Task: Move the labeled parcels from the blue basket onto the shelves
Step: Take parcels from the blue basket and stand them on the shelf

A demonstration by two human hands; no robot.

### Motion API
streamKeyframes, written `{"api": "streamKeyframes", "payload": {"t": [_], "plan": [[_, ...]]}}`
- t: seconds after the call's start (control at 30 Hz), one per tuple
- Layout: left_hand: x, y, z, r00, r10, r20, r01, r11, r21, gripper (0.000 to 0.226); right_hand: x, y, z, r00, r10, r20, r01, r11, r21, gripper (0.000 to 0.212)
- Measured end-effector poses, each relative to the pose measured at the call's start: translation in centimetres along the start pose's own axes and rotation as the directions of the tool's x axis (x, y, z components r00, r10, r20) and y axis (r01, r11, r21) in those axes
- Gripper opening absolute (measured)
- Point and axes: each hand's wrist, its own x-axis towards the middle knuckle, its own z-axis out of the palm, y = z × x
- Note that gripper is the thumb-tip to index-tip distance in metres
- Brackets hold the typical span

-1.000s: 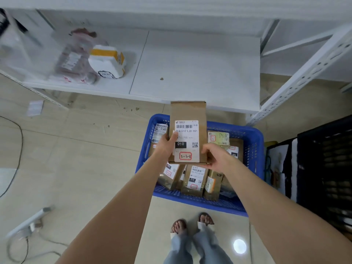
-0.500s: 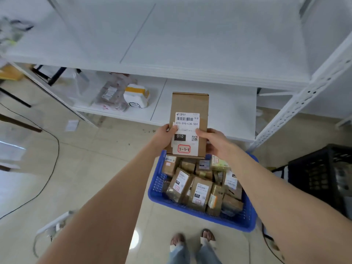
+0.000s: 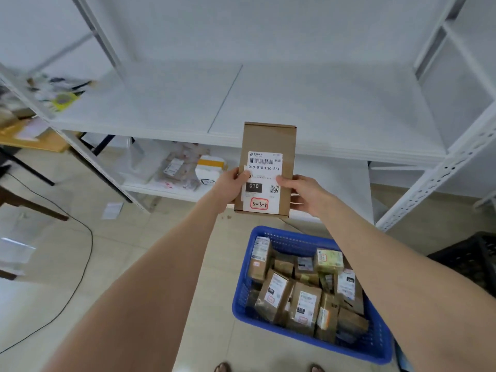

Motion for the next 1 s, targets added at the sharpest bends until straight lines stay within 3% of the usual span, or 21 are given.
{"api": "streamKeyframes", "payload": {"t": [0.37,0.5,0.77,1.0], "plan": [[-0.6,-0.7,-17.0,0.994,0.108,0.033,-0.111,0.991,0.077,0.02,-0.2,-3.0,15.9,0.995,-0.096,-0.021,0.096,0.995,-0.008,0.041],[0.2,-0.8,-21.3,0.99,0.142,-0.005,-0.14,0.983,0.118,0.029,0.8,-4.0,20.0,0.995,-0.103,-0.016,0.103,0.995,0.001,0.04],[4.3,-0.9,-26.2,0.992,0.127,0.001,-0.126,0.988,0.09,0.019,5.2,-6.3,24.4,0.993,-0.115,-0.033,0.115,0.993,-0.005,0.046],[11.1,0.9,-30.4,0.99,0.137,0.043,-0.14,0.986,0.093,0.029,11.6,-10.2,27.1,0.99,-0.135,-0.045,0.136,0.991,0.004,0.042]]}}
